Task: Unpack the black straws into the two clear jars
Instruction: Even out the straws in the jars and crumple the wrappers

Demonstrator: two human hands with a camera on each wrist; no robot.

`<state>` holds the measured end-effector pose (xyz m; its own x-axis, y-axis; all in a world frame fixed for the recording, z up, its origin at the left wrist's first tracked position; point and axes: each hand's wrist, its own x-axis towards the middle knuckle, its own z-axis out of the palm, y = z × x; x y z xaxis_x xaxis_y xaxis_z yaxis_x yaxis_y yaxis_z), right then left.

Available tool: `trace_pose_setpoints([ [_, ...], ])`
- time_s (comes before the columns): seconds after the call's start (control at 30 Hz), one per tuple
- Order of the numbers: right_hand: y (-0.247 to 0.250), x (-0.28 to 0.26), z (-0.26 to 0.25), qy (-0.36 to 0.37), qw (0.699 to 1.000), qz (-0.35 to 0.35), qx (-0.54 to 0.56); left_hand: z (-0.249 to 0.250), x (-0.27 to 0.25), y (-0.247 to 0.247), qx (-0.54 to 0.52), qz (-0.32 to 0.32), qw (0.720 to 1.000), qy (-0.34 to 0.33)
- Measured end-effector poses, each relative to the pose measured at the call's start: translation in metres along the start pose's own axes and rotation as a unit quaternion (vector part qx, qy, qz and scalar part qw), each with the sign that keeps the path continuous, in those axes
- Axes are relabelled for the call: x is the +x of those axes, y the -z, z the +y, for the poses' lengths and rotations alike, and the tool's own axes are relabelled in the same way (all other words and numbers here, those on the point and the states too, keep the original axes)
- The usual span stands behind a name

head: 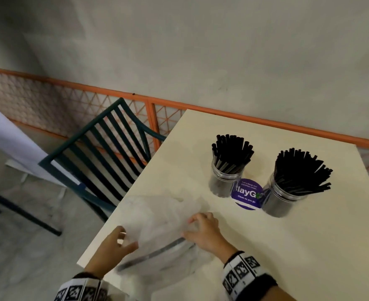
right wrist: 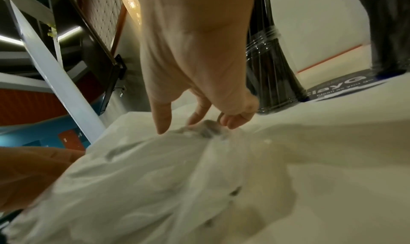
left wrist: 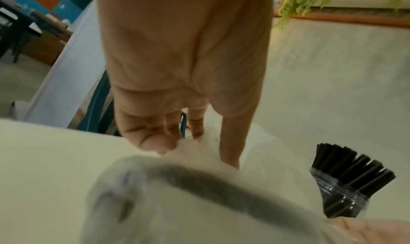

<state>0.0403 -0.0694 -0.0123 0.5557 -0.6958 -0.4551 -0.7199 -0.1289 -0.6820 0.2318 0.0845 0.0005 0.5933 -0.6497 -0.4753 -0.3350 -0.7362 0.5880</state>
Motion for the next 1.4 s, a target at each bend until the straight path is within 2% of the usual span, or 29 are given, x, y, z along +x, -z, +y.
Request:
trace_pose_setpoints([
  [0.1,-0.005,-0.008,-0.003,0.038,0.99,0.014,0.138,0.007,-0.016,-0.004,-0.017,0.025,0.998,-0.046],
  [0.17,0.0,-0.015,-0.002,0.033,0.964,0.021,0.263,0.009,-0.027,-0.005,-0.047,0.036,0.996,-0.065],
  [0.23,0.009,-0.023,0.001,0.026,0.94,0.014,0.341,0.013,-0.043,-0.006,-0.123,0.014,0.988,-0.092],
  [0.3,0.019,-0.033,0.007,0.019,0.915,-0.026,0.403,0.017,-0.057,-0.005,-0.183,-0.014,0.973,-0.139],
  [0.37,0.028,-0.044,0.014,0.018,0.909,-0.084,0.408,0.015,-0.065,-0.005,-0.214,-0.03,0.963,-0.16],
  [0.5,0.037,-0.069,0.027,0.008,0.9,-0.198,0.388,0.013,-0.08,-0.009,-0.285,-0.041,0.944,-0.161],
  [0.63,0.041,-0.088,0.043,0.012,0.876,-0.192,0.442,0.012,-0.088,-0.01,-0.397,-0.049,0.906,-0.141],
  [0.67,0.042,-0.094,0.045,0.016,0.865,-0.187,0.465,0.01,-0.088,-0.011,-0.409,-0.065,0.896,-0.157],
  [0.73,0.044,-0.105,0.045,0.016,0.833,-0.179,0.523,0.006,-0.085,-0.009,-0.405,-0.106,0.877,-0.236],
  [0.77,0.046,-0.108,0.042,0.027,0.828,-0.175,0.533,0.005,-0.086,-0.009,-0.427,-0.119,0.864,-0.24],
  [0.83,0.046,-0.107,0.041,0.032,0.848,-0.151,0.507,-0.004,-0.085,-0.008,-0.412,-0.101,0.878,-0.221],
  [0.9,0.05,-0.108,0.039,0.027,0.862,-0.113,0.494,-0.005,-0.085,-0.001,-0.355,-0.087,0.909,-0.2],
  [0.97,0.054,-0.101,0.04,0.006,0.873,-0.065,0.483,-0.012,-0.08,0.015,-0.274,-0.061,0.936,-0.212],
  [1.03,0.057,-0.097,0.033,-0.007,0.885,-0.019,0.466,-0.002,-0.088,0.034,-0.206,0.005,0.948,-0.243],
  [1.1,0.056,-0.095,0.018,-0.004,0.892,-0.006,0.453,0.017,-0.1,0.042,-0.095,0.047,0.947,-0.302],
  [1.2,0.05,-0.097,-0.009,0.007,0.89,-0.041,0.454,0.041,-0.099,0.018,0.096,0.014,0.913,-0.397],
  [1.23,0.049,-0.098,-0.018,0.011,0.886,-0.058,0.46,0.046,-0.095,0.006,0.136,-0.007,0.904,-0.404],
  [1.3,0.05,-0.102,-0.035,0.029,0.876,-0.089,0.473,0.053,-0.086,-0.013,0.154,-0.048,0.912,-0.378],
  [1.33,0.052,-0.104,-0.04,0.04,0.874,-0.097,0.474,0.053,-0.079,-0.019,0.132,-0.04,0.919,-0.369],
  [1.4,0.057,-0.108,-0.046,0.056,0.876,-0.097,0.469,0.049,-0.066,-0.023,0.083,0.029,0.911,-0.403],
])
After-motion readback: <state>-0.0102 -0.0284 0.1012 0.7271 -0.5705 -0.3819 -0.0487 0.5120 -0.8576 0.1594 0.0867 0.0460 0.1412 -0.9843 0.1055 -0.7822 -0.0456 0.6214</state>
